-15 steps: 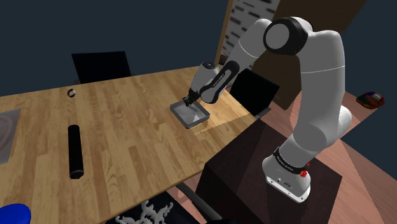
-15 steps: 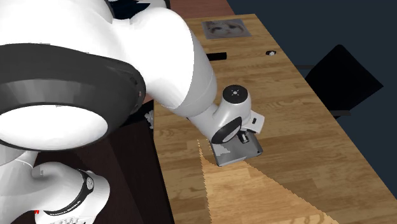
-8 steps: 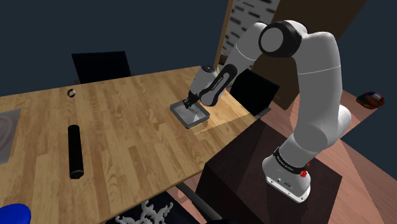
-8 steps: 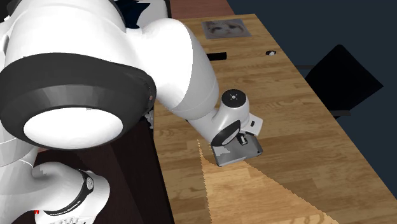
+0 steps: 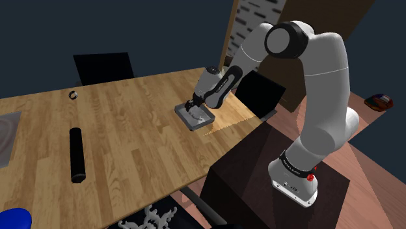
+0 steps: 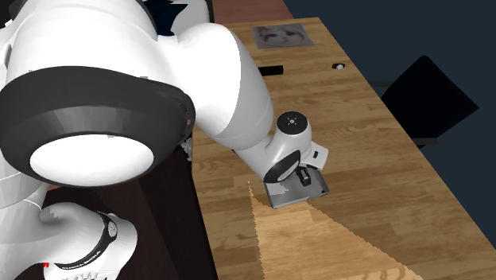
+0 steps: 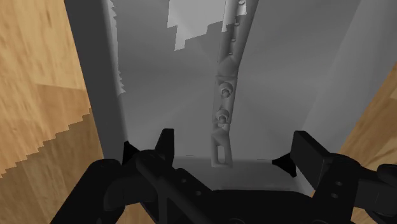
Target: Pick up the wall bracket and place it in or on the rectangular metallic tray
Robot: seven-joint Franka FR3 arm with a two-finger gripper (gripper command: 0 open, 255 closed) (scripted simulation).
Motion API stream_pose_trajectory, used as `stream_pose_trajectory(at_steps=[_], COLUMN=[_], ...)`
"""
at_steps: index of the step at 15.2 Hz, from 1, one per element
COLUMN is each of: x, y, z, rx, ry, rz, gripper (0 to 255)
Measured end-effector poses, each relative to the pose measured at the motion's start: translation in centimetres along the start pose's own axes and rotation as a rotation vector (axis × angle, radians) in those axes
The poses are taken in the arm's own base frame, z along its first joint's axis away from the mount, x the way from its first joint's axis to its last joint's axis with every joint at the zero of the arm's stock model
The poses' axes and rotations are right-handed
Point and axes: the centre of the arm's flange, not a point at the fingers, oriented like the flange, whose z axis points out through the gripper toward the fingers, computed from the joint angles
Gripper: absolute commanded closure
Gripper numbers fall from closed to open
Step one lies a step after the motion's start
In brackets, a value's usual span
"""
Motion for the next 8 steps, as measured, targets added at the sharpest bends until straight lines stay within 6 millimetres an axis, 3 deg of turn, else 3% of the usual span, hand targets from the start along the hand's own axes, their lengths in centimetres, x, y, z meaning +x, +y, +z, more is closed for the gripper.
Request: stream_pose_trajectory(at_steps=[2, 5, 8], x=[0.0, 0.0, 0.1], y=[-0.1, -0.3, -0.1], z=[-0.6, -3.7, -4.8], rx=[0.000, 0.001, 0.000], ry=[-0.001, 0.000, 0.001], rz=[0.000, 0.001, 0.000], gripper=[0, 0, 0])
